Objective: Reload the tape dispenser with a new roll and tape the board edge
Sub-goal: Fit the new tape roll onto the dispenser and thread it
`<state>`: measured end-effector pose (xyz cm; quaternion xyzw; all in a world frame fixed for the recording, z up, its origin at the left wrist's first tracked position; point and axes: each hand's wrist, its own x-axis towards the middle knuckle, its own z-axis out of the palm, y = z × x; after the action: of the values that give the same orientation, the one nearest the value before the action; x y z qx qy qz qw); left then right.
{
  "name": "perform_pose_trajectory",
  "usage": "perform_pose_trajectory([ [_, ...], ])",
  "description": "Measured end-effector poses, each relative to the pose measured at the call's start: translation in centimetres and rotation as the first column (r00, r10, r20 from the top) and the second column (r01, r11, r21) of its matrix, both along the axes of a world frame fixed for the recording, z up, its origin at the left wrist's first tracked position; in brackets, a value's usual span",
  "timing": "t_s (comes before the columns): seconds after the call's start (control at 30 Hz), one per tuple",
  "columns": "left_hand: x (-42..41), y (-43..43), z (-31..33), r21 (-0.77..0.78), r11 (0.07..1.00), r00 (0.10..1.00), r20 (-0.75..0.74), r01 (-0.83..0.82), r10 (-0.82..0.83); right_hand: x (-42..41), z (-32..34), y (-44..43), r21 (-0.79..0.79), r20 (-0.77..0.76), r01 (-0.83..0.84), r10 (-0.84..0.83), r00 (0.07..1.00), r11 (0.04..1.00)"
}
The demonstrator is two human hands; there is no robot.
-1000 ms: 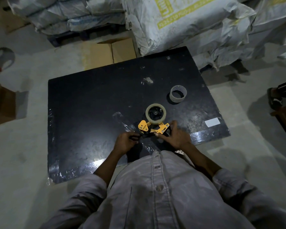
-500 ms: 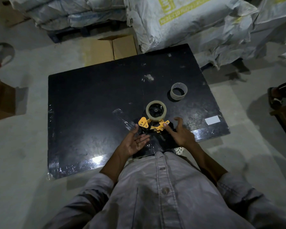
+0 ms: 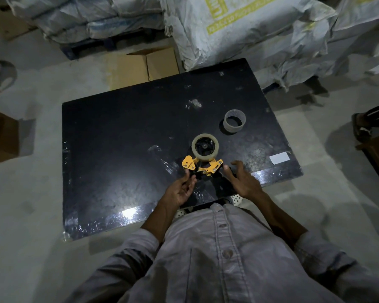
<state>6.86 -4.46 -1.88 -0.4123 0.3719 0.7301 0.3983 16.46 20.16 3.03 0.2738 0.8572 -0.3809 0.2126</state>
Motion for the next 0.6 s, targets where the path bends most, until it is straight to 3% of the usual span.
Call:
perform_pose_trajectory([
  [0.6,-0.9,0.7,0.1,-0.002,0.988,0.981,0.12,-0.154,0.153,-0.5,-0.7,1.4,-0.01,-0.015,-0.047,0.047,0.999,0.999],
])
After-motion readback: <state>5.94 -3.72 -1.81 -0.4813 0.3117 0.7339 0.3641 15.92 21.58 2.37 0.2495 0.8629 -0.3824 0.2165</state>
